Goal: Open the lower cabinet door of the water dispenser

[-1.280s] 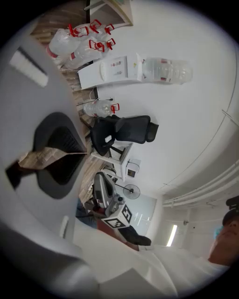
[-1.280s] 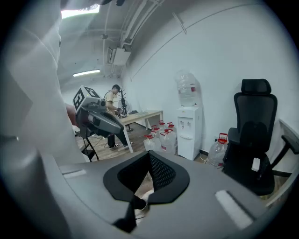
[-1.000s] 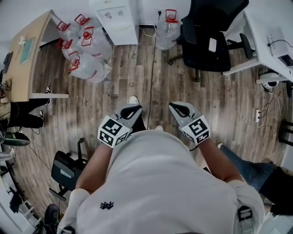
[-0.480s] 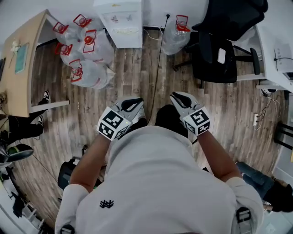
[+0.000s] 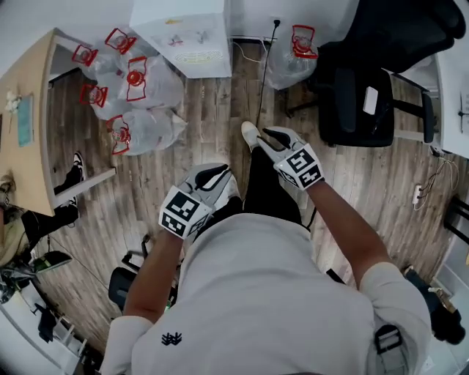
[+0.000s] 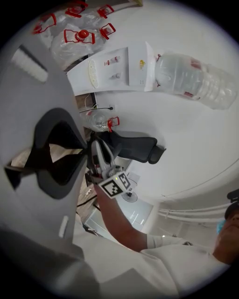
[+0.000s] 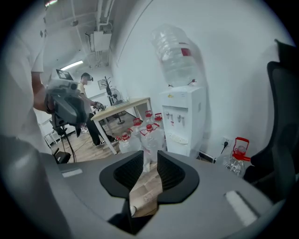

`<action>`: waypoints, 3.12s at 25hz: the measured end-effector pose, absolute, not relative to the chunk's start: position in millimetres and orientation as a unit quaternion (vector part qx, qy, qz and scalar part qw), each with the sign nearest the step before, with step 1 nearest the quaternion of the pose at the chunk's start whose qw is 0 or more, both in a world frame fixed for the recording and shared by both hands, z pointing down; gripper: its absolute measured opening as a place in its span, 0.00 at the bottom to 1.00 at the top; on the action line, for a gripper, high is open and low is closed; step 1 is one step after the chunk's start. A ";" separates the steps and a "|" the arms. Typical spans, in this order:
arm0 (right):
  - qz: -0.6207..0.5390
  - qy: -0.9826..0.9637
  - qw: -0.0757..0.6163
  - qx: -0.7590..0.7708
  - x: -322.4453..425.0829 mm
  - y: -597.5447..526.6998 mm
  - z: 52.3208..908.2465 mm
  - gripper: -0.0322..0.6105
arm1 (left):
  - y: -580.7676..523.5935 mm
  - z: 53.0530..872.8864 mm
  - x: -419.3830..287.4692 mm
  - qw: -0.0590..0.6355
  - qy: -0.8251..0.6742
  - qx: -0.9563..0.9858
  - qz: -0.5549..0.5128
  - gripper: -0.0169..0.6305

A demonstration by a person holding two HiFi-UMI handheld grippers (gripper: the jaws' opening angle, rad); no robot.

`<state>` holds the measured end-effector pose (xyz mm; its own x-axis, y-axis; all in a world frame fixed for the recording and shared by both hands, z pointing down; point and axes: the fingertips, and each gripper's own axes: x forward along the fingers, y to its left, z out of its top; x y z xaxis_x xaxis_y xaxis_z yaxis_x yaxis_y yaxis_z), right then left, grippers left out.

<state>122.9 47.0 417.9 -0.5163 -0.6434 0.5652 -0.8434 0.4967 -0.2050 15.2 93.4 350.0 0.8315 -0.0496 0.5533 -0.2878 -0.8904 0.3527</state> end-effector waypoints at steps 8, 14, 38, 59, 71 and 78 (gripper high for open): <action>0.264 -0.844 0.280 0.375 184.7 -106.4 569.7 0.17 | -19.0 390.1 113.0 0.238 -0.098 0.921 0.292 0.13; 0.264 -0.836 0.312 0.365 201.7 -191.8 661.3 0.20 | -68.7 420.5 154.9 0.255 -0.096 0.921 0.278 0.13; 0.188 -0.851 0.385 0.302 179.3 -345.3 852.2 0.30 | -116.5 530.5 160.1 0.287 -0.103 0.908 0.286 0.13; 0.204 -0.826 0.395 0.347 171.8 -338.7 847.8 0.30 | -108.1 523.2 119.2 0.302 -0.145 0.908 0.252 0.13; 0.225 -0.815 0.404 0.349 145.8 -292.0 851.9 0.30 | -89.1 511.7 94.4 0.300 -0.169 0.910 0.230 0.13; 0.226 -0.812 0.416 0.341 121.1 -268.9 841.9 0.30 | -77.4 504.5 63.5 0.296 -0.193 0.909 0.219 0.13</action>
<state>121.1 -268.9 841.9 -0.4211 -0.3660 0.8299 -0.7422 0.6649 -0.0834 63.5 -77.4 504.5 0.8296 -0.2203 0.5130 -0.4801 -0.7505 0.4542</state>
